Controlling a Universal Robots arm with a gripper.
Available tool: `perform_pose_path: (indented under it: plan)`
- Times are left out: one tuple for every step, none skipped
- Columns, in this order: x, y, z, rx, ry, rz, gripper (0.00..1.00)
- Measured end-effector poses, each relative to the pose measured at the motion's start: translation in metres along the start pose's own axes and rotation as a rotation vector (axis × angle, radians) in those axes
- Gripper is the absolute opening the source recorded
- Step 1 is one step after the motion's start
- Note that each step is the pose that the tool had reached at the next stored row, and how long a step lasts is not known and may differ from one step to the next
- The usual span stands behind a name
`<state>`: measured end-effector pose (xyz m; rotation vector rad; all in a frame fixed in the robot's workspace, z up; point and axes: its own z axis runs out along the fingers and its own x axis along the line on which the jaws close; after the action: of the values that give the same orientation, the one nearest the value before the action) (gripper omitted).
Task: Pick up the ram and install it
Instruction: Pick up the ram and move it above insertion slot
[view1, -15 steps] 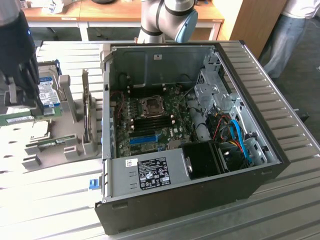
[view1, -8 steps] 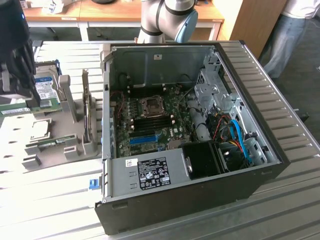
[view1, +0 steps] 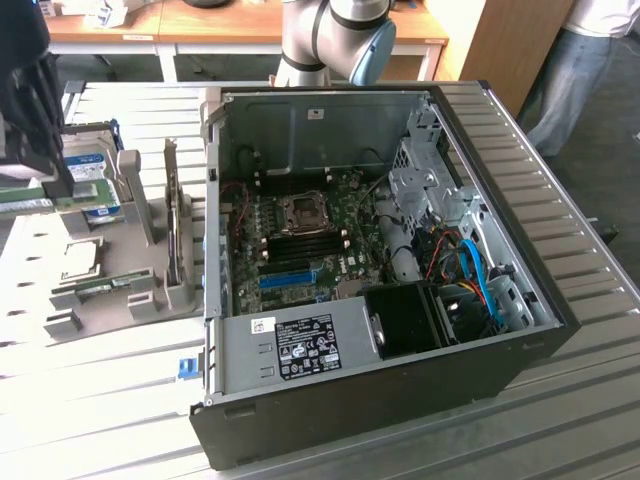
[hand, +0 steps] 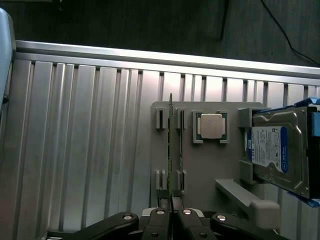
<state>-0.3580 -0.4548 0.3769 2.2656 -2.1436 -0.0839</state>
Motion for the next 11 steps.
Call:
perform_pose_path:
  plan:
    - [0.0, 0.0001, -0.0023, 0.0, 0.0, 0.001, 0.12]
    - [0.0, 0.0001, -0.0048, 0.0, 0.0, 0.002, 0.12]
    - [0.0, 0.0002, -0.0071, 0.0, 0.0, 0.003, 0.12]
    - [0.0, 0.0003, -0.0093, -0.0001, 0.0, 0.004, 0.12]
    - [0.0, 0.0004, -0.0113, 0.0, -0.0002, 0.004, 0.12]
    - [0.0, 0.0005, -0.0133, 0.0001, -0.0003, 0.006, 0.12]
    - [0.0, 0.0006, -0.015, 0.0001, -0.0003, 0.007, 0.12]
    - [0.0, 0.0006, -0.0161, 0.0002, -0.0003, 0.008, 0.12]
    - [0.0, 0.0006, -0.0162, 0.0003, -0.0005, 0.008, 0.12]
    - [0.0, 0.0006, -0.0162, 0.0003, -0.0005, 0.008, 0.12]
    - [0.0, 0.0006, -0.0162, 0.0004, -0.0005, 0.009, 0.12]
